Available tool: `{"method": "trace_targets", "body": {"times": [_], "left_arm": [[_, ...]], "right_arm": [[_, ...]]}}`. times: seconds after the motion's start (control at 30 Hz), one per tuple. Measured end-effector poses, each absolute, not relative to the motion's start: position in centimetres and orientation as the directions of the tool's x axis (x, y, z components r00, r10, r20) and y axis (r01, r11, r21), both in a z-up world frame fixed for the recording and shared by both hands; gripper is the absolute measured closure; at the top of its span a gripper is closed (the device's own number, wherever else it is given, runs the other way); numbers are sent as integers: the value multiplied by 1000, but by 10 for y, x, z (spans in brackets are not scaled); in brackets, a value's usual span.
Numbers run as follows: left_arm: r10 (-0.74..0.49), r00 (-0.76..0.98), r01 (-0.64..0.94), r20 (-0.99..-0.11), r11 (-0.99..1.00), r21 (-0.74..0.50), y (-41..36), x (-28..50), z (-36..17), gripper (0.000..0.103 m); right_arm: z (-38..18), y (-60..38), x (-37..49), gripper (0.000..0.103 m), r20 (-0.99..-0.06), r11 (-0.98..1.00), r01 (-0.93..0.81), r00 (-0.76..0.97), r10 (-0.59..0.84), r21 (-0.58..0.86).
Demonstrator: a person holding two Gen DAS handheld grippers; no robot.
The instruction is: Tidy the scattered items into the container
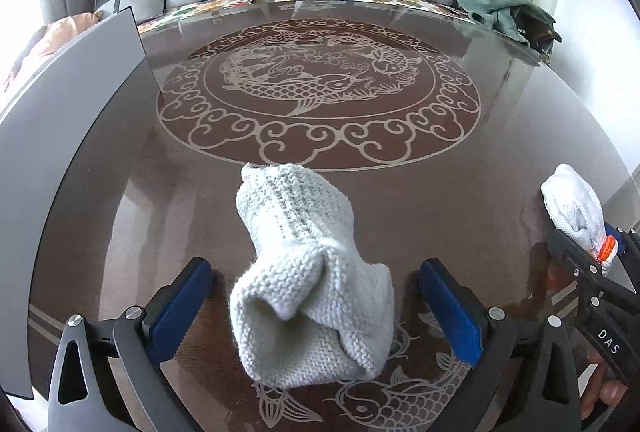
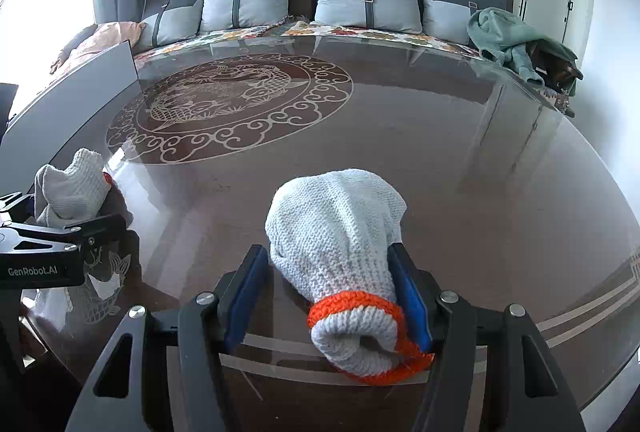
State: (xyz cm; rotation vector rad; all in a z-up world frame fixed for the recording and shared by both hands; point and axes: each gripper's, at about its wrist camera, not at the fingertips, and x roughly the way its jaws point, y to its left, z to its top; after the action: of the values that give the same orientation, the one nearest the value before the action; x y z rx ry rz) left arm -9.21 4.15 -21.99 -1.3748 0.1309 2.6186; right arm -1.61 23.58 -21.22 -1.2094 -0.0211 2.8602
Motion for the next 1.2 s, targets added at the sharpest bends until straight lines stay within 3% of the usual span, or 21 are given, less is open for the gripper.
{"method": "trace_targets", "body": {"times": [1.2], "left_arm": [[118,-559,-199,-821,-980,-5,44,-89,-220,0]], "right_arm": [[-214,238,-17,40,-712,-999,-33,-701,43,-28]]}}
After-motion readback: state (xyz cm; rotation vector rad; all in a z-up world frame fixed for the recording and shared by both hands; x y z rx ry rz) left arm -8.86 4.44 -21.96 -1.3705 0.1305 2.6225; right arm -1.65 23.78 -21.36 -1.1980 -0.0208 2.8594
